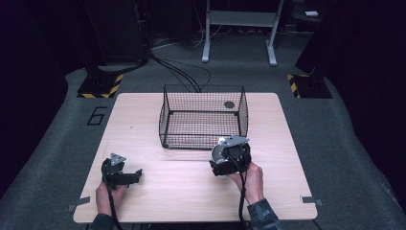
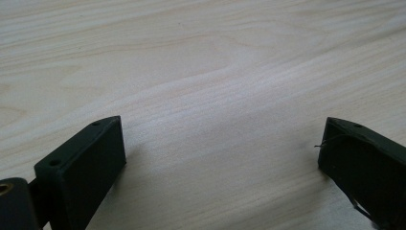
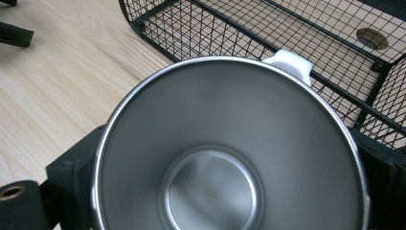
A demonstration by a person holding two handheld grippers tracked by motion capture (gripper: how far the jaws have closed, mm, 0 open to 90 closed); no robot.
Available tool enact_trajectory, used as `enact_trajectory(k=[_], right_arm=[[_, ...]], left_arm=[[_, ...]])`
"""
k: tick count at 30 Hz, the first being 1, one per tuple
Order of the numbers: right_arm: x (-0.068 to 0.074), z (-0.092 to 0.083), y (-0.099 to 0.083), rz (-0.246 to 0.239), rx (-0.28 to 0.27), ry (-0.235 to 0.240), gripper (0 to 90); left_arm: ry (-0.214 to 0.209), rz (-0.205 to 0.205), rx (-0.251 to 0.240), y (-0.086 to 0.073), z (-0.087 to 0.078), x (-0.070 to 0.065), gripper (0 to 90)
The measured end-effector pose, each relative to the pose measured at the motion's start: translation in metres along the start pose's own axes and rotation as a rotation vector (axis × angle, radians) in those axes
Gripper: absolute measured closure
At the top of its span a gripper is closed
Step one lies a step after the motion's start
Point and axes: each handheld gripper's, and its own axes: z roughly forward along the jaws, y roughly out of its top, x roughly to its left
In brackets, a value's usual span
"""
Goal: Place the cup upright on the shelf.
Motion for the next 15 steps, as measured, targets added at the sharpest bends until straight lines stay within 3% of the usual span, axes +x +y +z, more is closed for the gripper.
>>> enact_trajectory(k=[15], right_arm=[[-0.006, -0.017, 0.017, -0.036, -0.021, -0.002, 5.4]], left_arm=[[0.000, -0.001, 0.000, 0.000, 0.000, 0.000, 2.2]])
